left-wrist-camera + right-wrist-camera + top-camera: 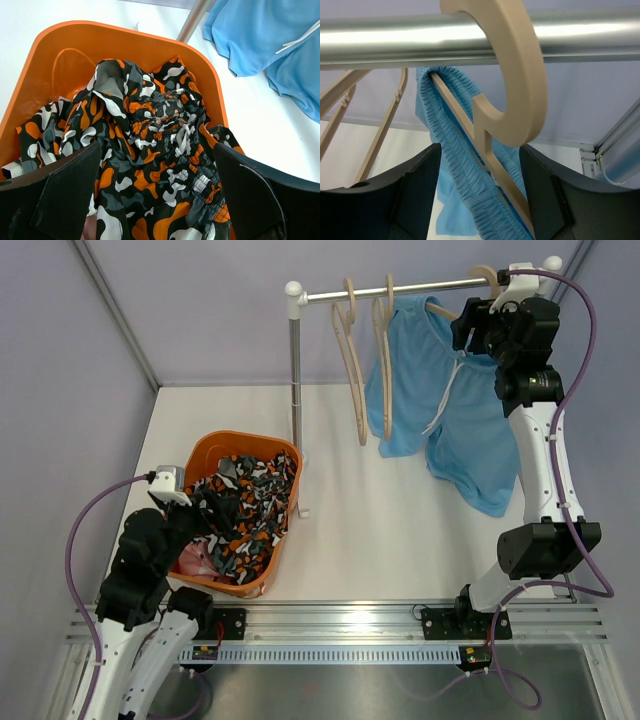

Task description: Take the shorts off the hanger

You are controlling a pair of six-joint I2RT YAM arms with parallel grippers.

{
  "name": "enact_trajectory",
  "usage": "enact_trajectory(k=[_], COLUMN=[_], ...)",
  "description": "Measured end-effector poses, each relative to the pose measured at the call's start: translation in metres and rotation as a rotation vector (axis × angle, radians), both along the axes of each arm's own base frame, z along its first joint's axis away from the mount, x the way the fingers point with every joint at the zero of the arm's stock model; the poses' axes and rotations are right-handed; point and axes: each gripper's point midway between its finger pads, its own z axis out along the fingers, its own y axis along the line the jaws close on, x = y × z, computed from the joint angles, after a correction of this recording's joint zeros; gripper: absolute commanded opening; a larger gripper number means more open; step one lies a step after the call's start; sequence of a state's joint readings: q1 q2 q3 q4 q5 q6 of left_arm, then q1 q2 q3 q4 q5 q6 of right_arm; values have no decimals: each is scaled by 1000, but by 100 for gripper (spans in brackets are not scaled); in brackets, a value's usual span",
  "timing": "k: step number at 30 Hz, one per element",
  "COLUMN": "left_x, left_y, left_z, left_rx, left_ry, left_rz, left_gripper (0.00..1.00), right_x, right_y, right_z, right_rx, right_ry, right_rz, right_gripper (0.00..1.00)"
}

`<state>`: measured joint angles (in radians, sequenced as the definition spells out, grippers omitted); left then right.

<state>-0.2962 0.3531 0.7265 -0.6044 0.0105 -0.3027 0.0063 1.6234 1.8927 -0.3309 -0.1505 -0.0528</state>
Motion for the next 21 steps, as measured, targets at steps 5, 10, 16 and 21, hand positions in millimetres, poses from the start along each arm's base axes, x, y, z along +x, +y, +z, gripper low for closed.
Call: enact_trajectory(k=[5, 10, 16, 21], left_x=[0, 0, 0, 0], left_y=[-1, -1, -1, -1], left_z=[0, 0, 0, 0], left_rx=[-1, -1, -1, -1], left_ry=[0, 0, 1, 1], left_rz=[-4, -5, -6, -6], left_gripper=[99, 99, 99, 99], right_x=[-5, -10, -11, -10], right_y=[7, 14, 14, 9], right_z=[9, 21, 21, 20], right_rx=[20, 37, 39, 33], right_ry=[-2, -17, -7, -6], right_rz=[36, 73, 70, 42], right_gripper=[49, 51, 60, 63])
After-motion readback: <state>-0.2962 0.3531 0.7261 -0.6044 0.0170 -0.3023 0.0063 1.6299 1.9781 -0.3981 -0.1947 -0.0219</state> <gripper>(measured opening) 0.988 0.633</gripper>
